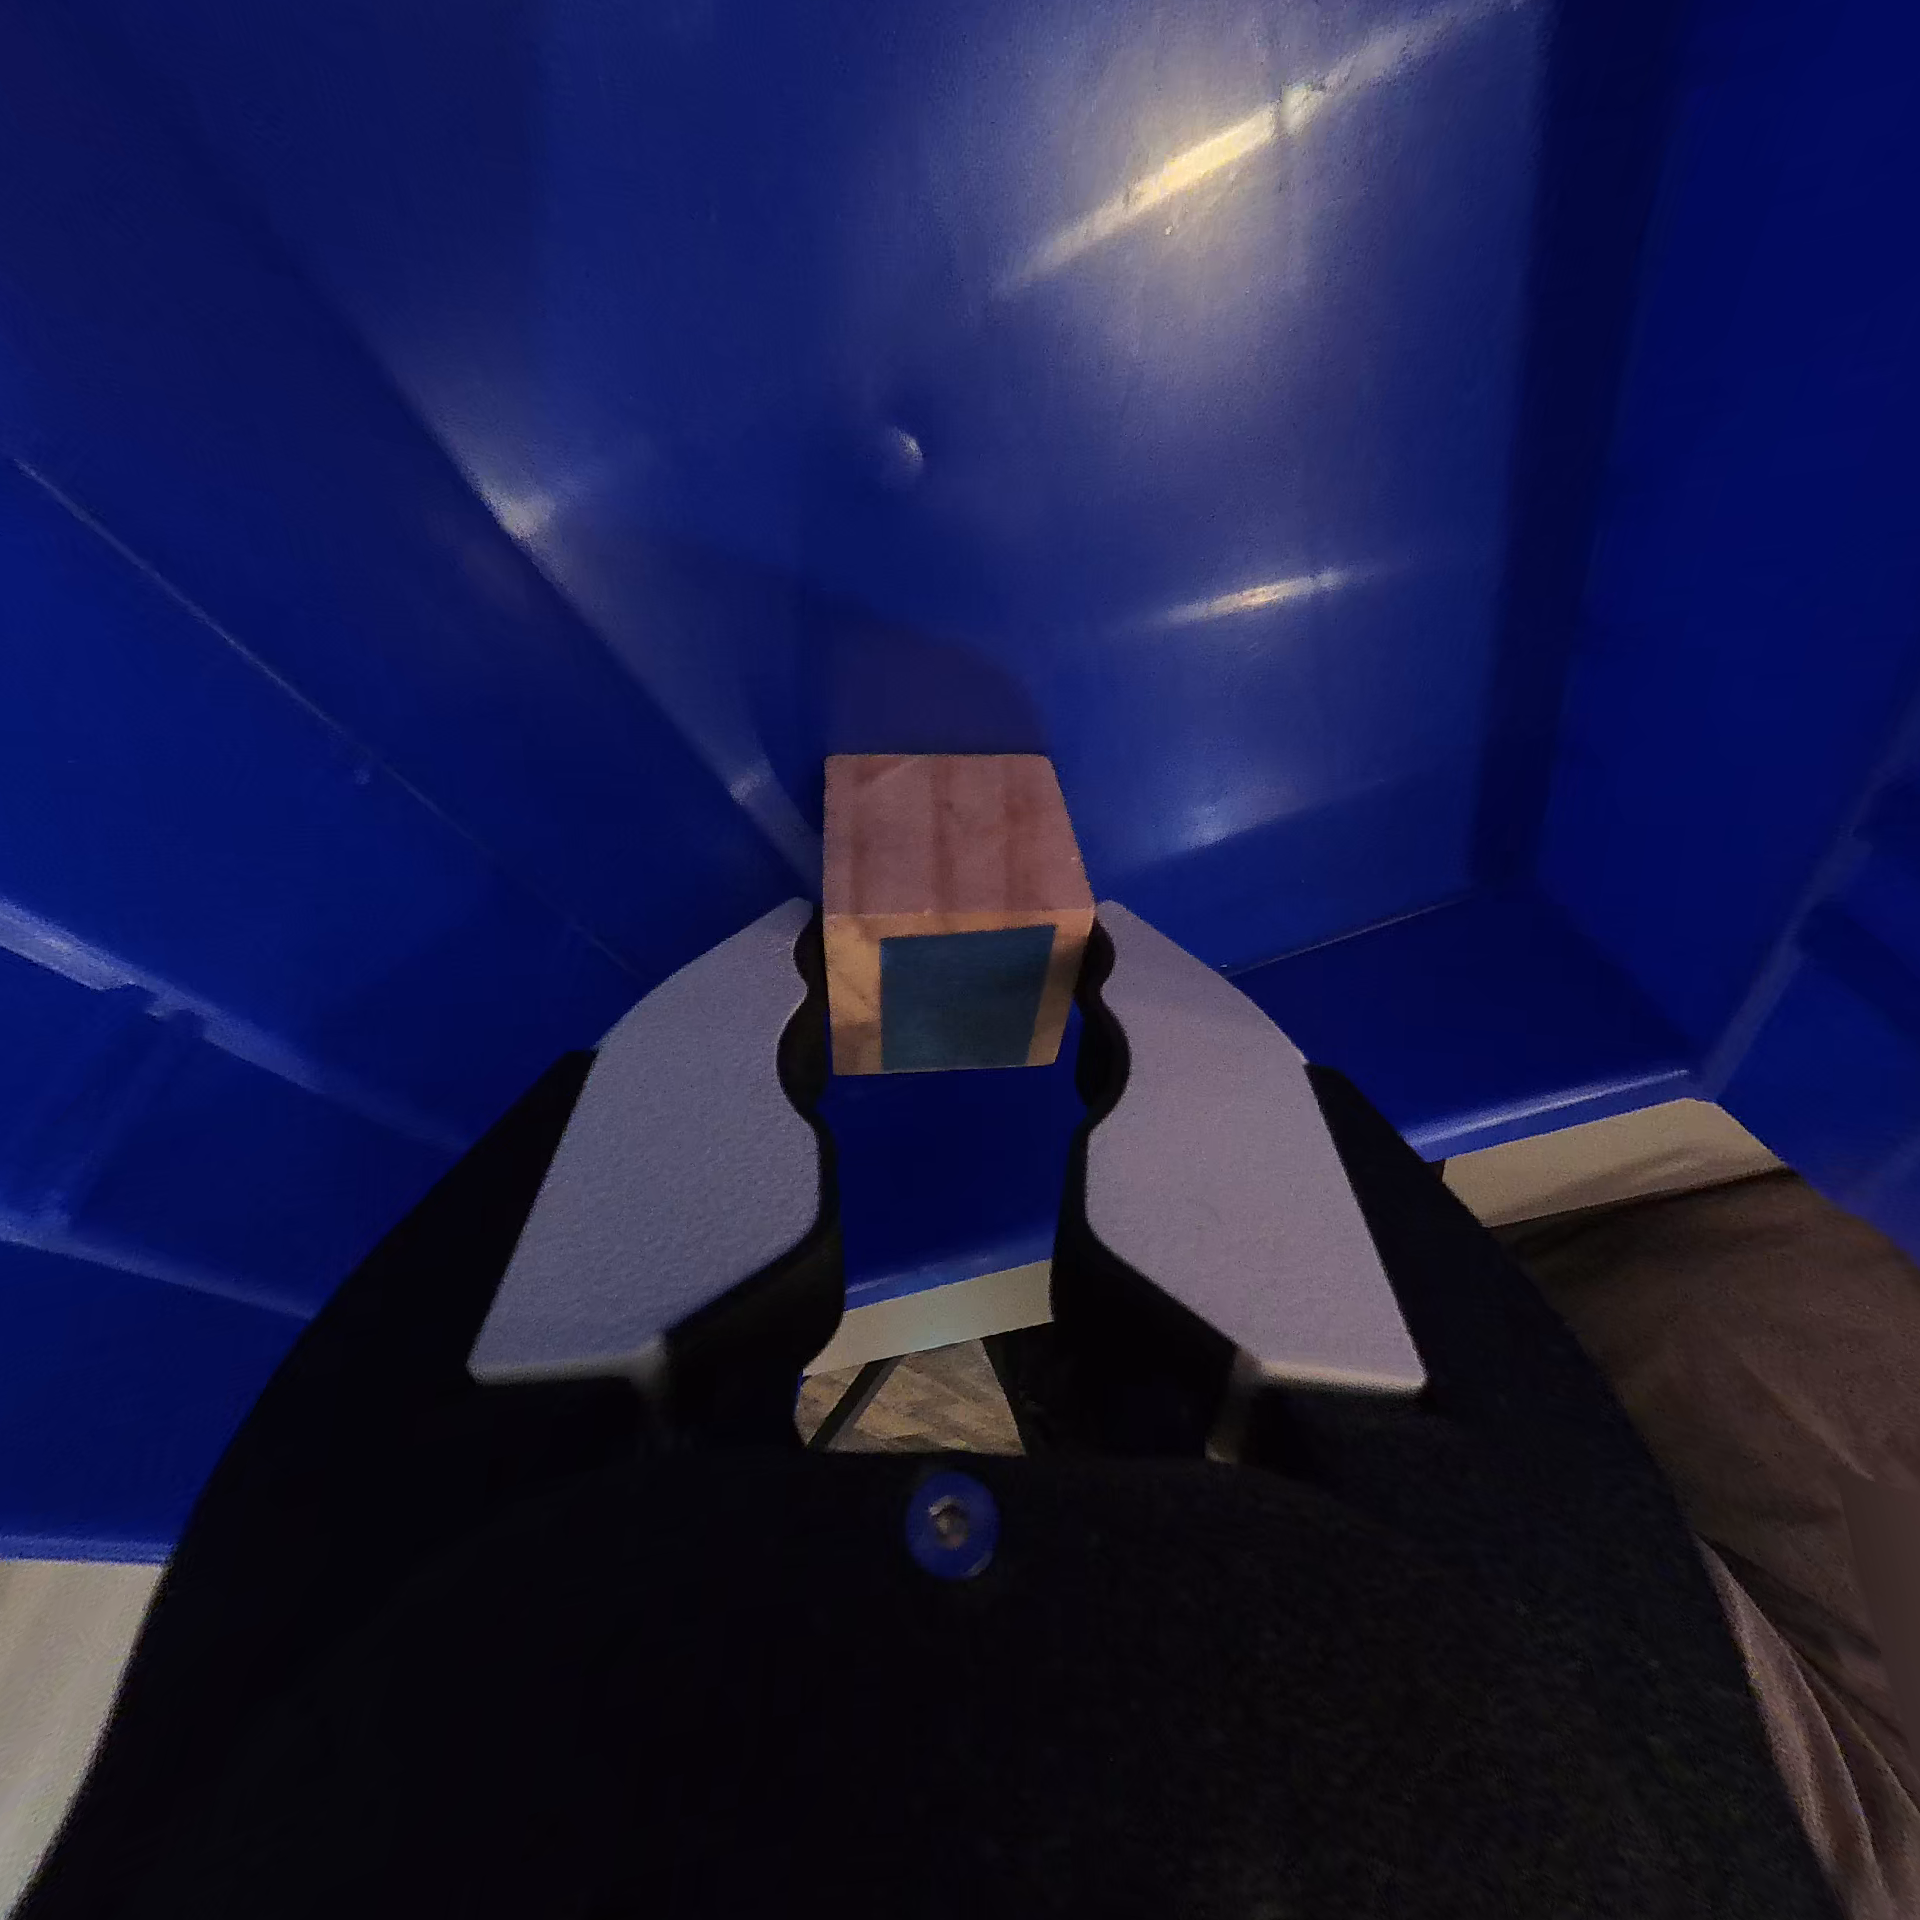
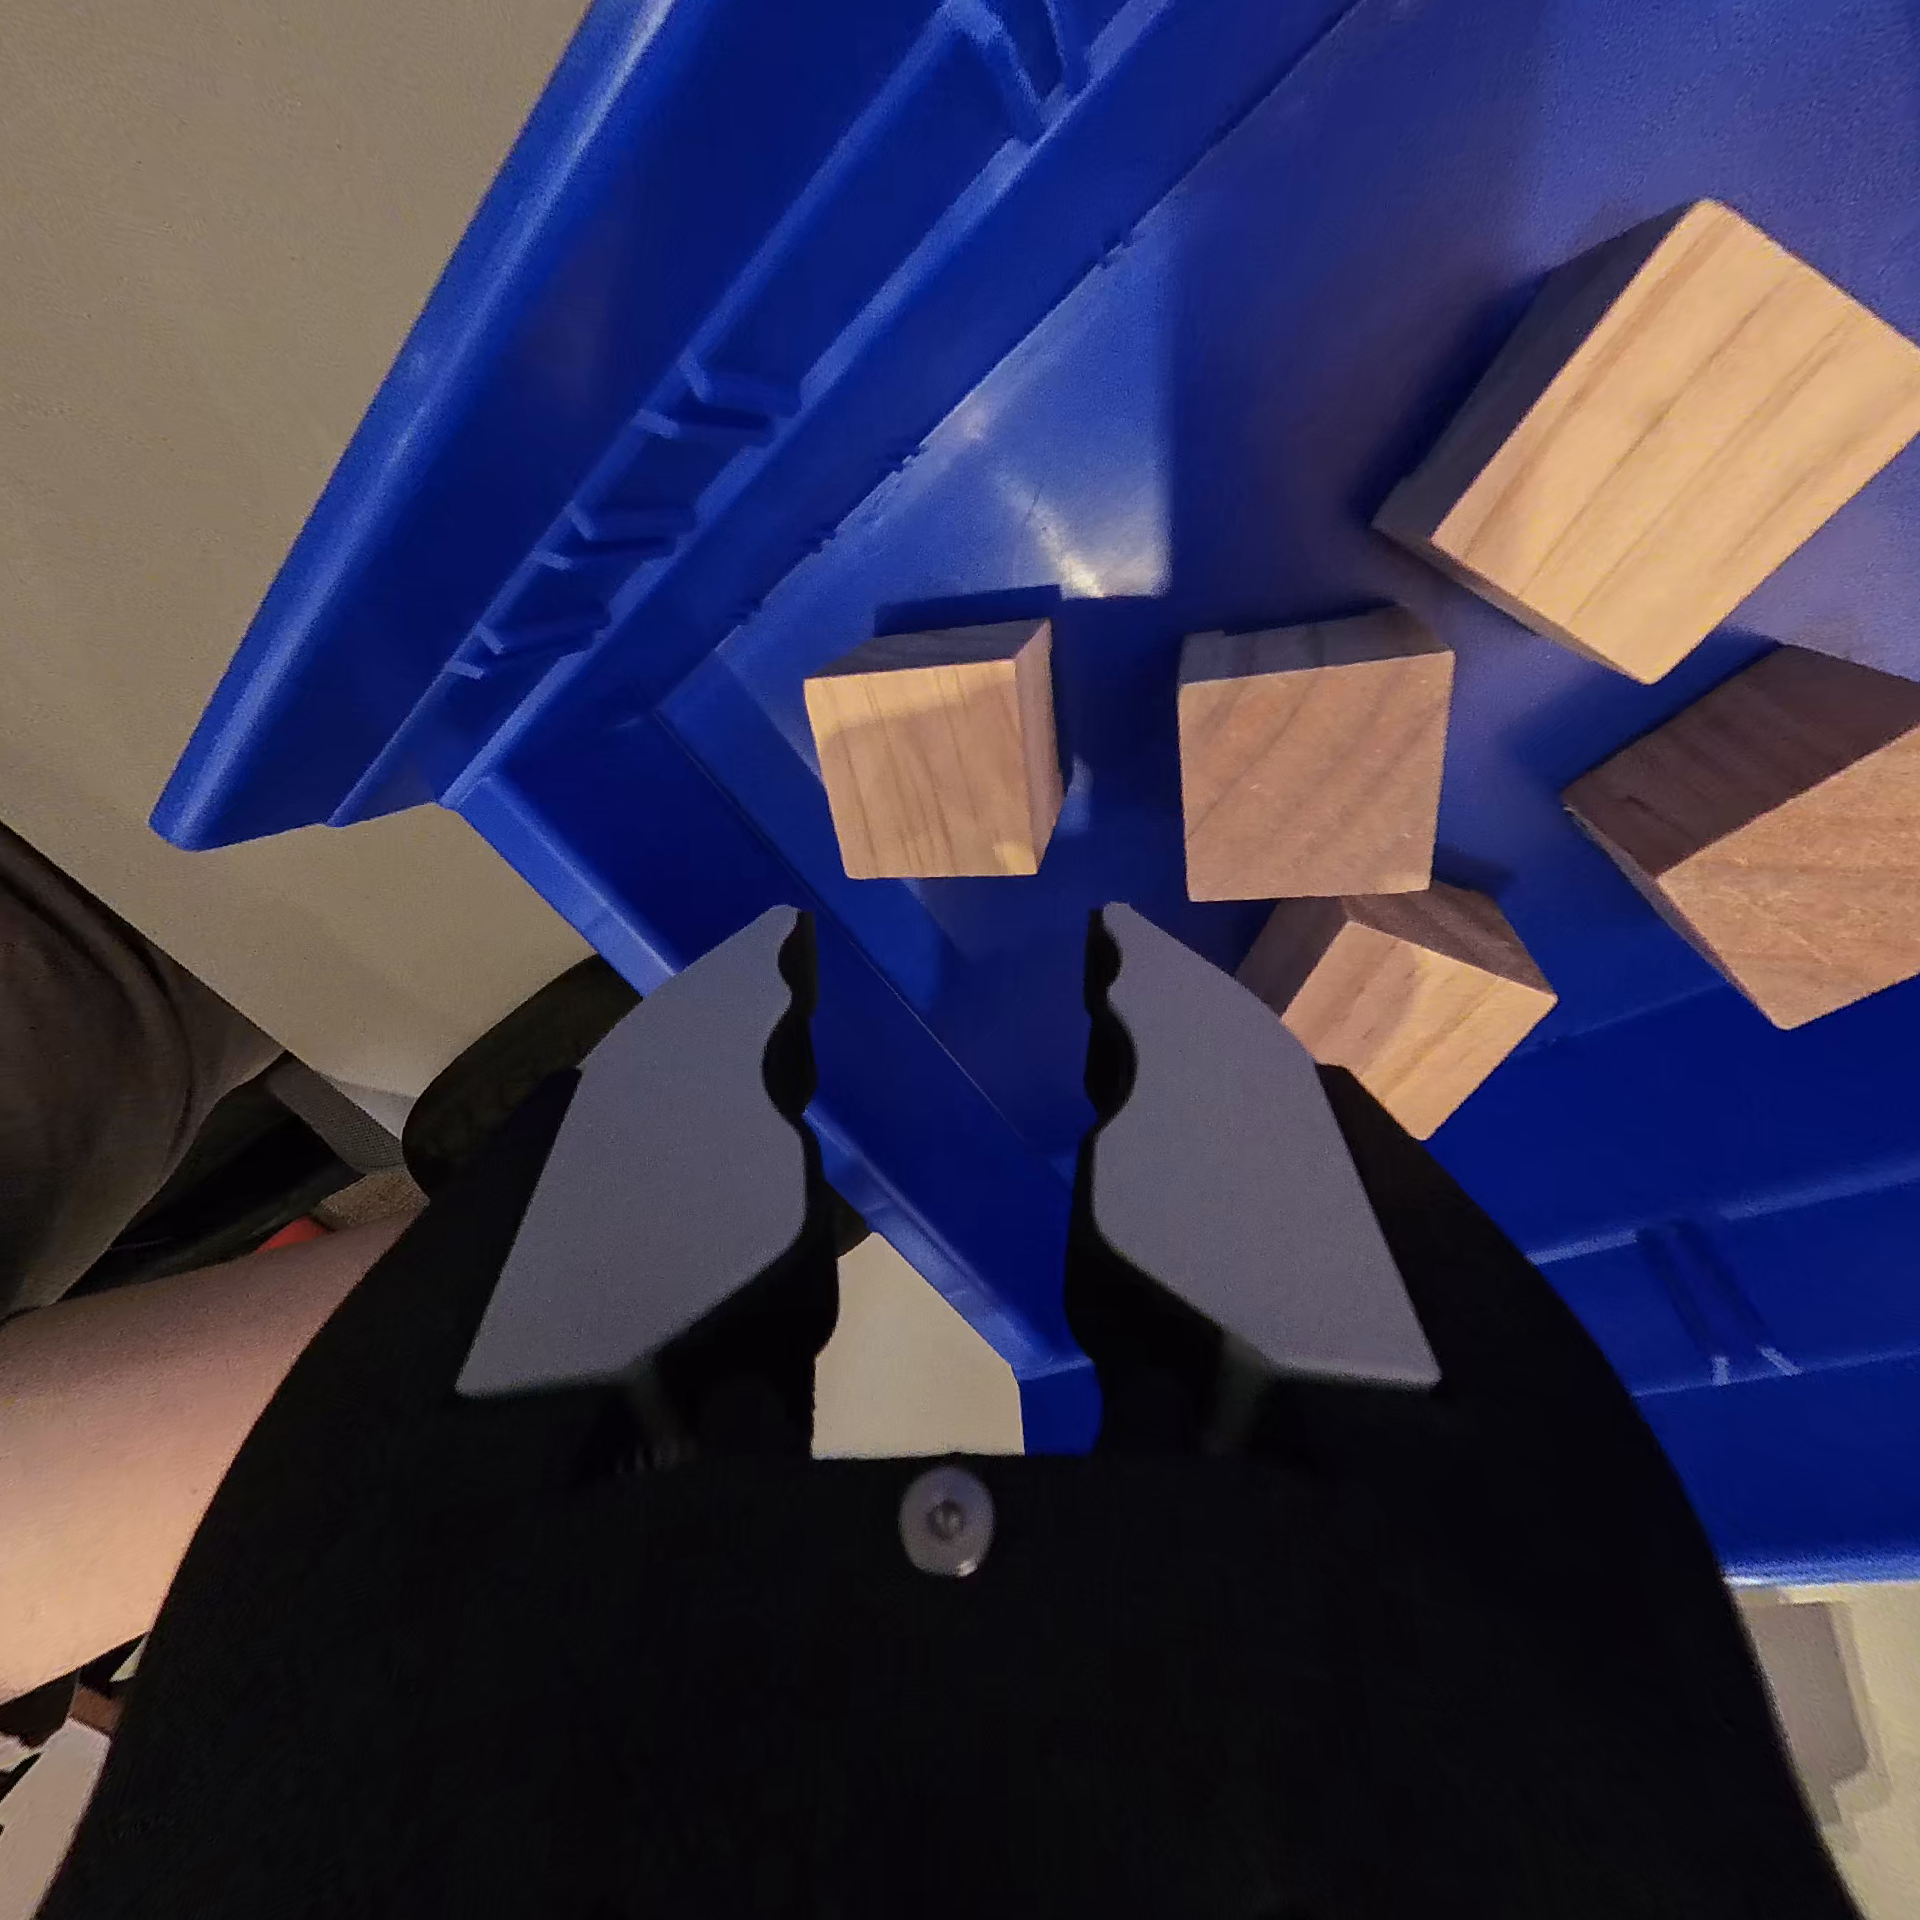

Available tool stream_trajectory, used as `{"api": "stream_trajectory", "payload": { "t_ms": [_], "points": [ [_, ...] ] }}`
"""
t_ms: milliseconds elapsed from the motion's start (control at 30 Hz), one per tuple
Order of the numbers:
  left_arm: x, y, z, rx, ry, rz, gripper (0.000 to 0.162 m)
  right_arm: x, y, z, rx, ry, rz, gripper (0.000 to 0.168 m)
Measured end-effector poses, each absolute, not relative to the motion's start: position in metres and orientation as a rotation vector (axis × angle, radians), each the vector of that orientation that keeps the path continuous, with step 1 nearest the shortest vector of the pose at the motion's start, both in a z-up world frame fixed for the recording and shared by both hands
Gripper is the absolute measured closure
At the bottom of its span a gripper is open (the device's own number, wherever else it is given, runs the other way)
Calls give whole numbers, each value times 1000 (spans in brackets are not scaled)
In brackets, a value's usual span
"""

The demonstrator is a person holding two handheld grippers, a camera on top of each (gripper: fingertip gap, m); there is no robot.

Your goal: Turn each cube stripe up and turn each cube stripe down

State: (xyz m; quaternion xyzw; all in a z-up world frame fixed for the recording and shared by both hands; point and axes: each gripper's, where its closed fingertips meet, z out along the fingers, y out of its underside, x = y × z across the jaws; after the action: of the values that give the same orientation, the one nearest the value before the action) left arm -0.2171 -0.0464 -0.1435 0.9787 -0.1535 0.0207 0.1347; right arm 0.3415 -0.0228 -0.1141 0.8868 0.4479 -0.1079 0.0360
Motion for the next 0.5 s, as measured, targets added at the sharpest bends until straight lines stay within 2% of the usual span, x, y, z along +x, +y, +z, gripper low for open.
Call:
{"api": "stream_trajectory", "payload": {
  "t_ms": [133, 233, 367, 500],
  "points": [
    [-218, -42, -134, 2878, -499, 38, 116, 343, -23, -112, 2736, 1369, -312, 116],
    [-210, -27, -104, 3063, -540, 148, 116, 349, -17, -105, 2803, 1336, -264, 116],
    [-184, -12, -40, 3339, -657, 564, 117, 367, 7, -76, 3051, 1228, -92, 121],
    [-140, -7, 42, 3455, -779, 1316, 117, 374, 42, -16, 3435, 1203, 159, 123]
  ]
}}
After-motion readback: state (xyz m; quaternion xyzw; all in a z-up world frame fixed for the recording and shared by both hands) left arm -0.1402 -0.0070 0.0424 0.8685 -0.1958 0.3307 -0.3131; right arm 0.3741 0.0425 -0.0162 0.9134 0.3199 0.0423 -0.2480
